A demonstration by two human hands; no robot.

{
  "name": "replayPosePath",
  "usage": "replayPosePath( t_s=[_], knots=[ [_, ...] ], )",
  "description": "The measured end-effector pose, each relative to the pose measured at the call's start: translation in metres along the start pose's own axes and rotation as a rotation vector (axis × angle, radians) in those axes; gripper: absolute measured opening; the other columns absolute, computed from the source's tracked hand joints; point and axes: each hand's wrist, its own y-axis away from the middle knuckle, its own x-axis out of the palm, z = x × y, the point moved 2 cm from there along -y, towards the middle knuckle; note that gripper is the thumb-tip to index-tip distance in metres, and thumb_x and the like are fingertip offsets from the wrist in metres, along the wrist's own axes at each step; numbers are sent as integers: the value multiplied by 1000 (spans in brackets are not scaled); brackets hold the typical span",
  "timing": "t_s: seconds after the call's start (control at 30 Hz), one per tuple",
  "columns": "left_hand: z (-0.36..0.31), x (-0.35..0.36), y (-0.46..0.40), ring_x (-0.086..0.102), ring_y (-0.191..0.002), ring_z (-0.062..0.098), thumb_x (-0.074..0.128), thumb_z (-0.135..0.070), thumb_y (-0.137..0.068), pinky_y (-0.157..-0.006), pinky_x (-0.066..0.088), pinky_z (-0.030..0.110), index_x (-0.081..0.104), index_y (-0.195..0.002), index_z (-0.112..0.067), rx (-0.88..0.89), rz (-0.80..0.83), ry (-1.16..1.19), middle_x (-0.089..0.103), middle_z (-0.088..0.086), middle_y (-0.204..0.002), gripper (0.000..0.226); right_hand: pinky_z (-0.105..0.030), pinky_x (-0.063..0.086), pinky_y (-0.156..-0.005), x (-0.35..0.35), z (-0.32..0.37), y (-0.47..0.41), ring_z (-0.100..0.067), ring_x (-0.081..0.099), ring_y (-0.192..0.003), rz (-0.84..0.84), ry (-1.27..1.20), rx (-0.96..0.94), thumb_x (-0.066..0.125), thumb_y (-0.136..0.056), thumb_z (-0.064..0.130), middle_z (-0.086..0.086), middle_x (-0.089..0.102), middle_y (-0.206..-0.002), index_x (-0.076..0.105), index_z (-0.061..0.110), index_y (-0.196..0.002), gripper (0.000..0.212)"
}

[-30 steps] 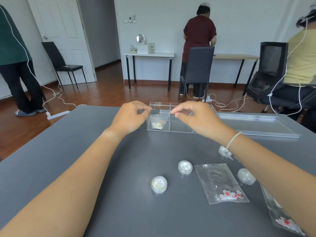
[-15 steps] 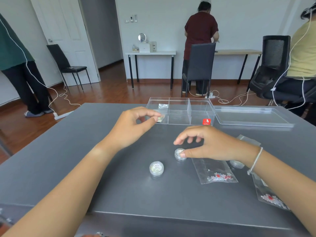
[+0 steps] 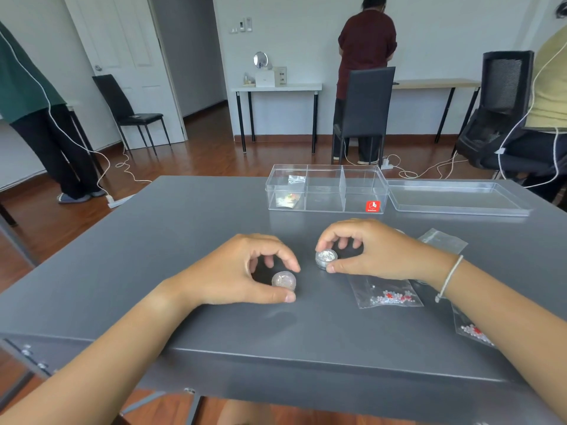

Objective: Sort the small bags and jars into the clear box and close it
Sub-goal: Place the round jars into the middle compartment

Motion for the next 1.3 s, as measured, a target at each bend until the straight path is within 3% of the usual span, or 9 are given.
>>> replayPosePath(
  t_s=[0.13, 0.33, 0.5, 0.67, 0.87, 1.1, 1.23, 1.3],
  knots=[
    [-1, 1, 4, 49, -84, 8, 77, -38, -60, -66, 33, 9, 63, -84, -37, 17, 8, -48, 62, -19, -94, 28, 0, 34, -69, 0, -3, 0, 8, 48, -79, -24, -11, -3, 71, -73, 29, 20, 64, -89, 61, 39, -80, 16],
    [3, 1, 5, 48, -77, 4, 78, -21, -67, -64, 33, 5, 65, -81, -31, 19, -47, -32, 62, -23, -83, 22, -3, 36, -68, -1, -6, -2, 4, 49, -79, -46, -23, -3, 71, -72, 31, 21, 63, -85, 62, 36, -79, 12],
    [6, -3, -2, 48, -72, -2, 77, -20, -69, -61, 35, 6, 66, -79, -29, 34, -101, -30, 61, -30, -76, 18, -8, 37, -67, -4, -9, -3, 4, 50, -79, -78, -38, 9, 70, -71, 34, 30, 61, -81, 61, 38, -79, 13],
    [5, -13, -18, 48, -75, 2, 73, -32, -66, -57, 37, 16, 65, -80, -27, 62, -177, -18, 64, -21, -79, 17, -6, 37, -66, -17, -10, -5, 6, 49, -80, -148, -51, 9, 70, -71, 35, 37, 58, -79, 61, 40, -77, 11],
    [-2, -27, -53, 47, -55, -6, 76, -23, -71, -54, 35, 5, 66, -75, -28, 114, -265, -1, 61, -31, -72, 12, -1, 35, -60, -41, -11, -13, 13, 48, -65, -260, -54, -28, 72, -73, 25, 44, 55, -71, 60, 36, -72, 16],
    [0, -48, -114, 43, -59, 1, 74, -26, -71, -58, 36, 5, 66, -74, -27, 105, -339, 18, 65, -26, -74, 9, -4, 38, -58, -76, -23, -40, -1, 51, -64, -410, -100, 1, 73, -73, 24, 26, 63, -74, 61, 32, -71, 14],
    [5, -55, -153, 43, -46, -1, 73, -24, -72, -51, 35, 4, 65, -71, -28, 40, -301, -14, 67, -17, -79, 9, -19, 43, -65, -91, -34, -57, -11, 52, -64, -467, -116, 67, 72, -74, 29, 17, 66, -81, 62, 31, -71, 10],
    [11, -54, -171, 51, -51, -7, 72, -20, -73, -53, 36, 5, 66, -74, -22, 1, -255, -57, 67, -13, -80, 6, -21, 43, -66, -96, -40, -65, -10, 51, -62, -493, -132, 93, 72, -74, 30, 14, 67, -82, 62, 29, -71, 10]
  ],
)
